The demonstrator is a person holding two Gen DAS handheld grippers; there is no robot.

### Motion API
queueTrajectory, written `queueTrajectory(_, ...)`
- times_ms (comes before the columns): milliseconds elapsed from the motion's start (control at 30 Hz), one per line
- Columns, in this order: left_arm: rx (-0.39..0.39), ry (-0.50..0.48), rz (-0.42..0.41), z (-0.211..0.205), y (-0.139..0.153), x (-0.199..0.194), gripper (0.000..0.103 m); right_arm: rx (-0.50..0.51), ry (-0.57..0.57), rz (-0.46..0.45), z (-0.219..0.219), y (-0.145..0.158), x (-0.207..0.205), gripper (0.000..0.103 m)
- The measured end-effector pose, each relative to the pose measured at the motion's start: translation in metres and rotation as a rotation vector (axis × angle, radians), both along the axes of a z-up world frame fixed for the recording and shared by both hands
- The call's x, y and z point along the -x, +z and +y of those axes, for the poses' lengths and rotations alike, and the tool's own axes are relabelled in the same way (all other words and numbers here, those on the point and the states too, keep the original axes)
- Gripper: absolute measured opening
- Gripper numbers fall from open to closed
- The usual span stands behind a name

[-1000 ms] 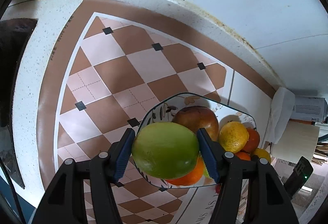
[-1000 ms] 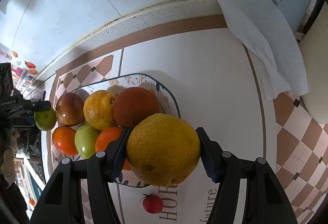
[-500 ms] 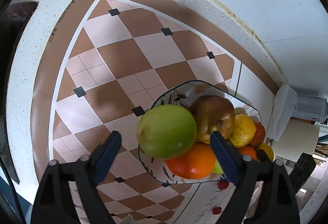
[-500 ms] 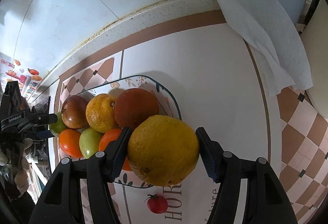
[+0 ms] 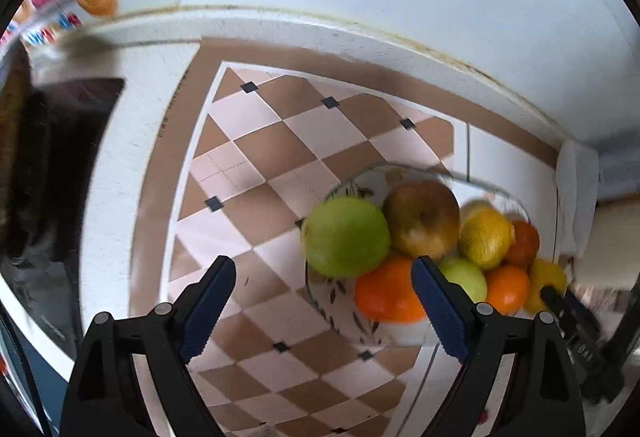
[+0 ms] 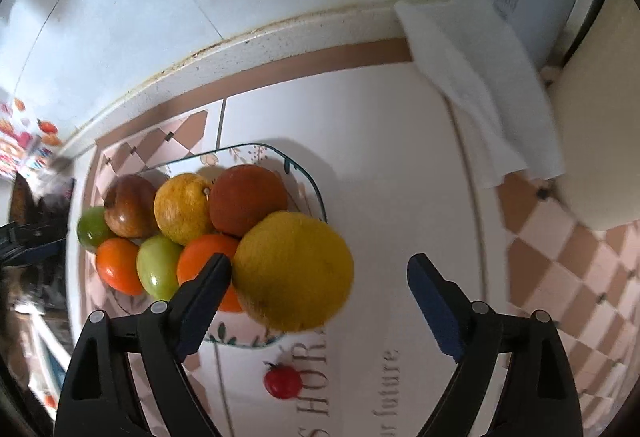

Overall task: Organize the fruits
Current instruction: 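Carry the green apple and yellow citrus onto the plate and open both grippers, then lift both tools back from the plate toward the cherry tomatoes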

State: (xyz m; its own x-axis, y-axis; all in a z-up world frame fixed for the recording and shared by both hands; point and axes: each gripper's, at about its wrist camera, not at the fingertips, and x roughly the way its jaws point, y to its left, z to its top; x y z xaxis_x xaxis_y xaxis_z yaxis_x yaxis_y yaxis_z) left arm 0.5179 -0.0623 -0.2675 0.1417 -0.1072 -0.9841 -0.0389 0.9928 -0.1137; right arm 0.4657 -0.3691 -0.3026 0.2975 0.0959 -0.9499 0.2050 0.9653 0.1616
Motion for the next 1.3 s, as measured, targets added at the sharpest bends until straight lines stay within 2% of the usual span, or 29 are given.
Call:
queueTrajectory(67,-0.033,-0.013,-0.019,-0.004,0.005,0.017,0.090,0.066,0.021,0.010,0.011,0.008,0.009,0.092)
queueTrajectory(200,-0.062,-0.047,-0.033,-0.013,0.011,0.049,0.090,0.067,0.039,0.013,0.028,0.023,0.028,0.092)
queueTrajectory(433,-0.080,-0.091,-0.118,-0.019,0.044,0.089,0.090,0.103,0.055,-0.041,0.058,0.063,0.069,0.092)
queueTrajectory(700,-0.089,-0.135,-0.237,-0.019,0.093,0.132,0.090,0.115,0.029,-0.114,0.072,0.116,0.117,0.092)
queueTrajectory(933,-0.065,-0.141,-0.316,-0.014,0.130,0.172,0.090,0.118,0.007,-0.194,0.082,0.162,0.163,0.092)
queueTrajectory(1300,-0.060,-0.183,-0.406,-0.015,0.166,0.228,0.090,0.125,-0.034,-0.282,0.096,0.209,0.232,0.094)
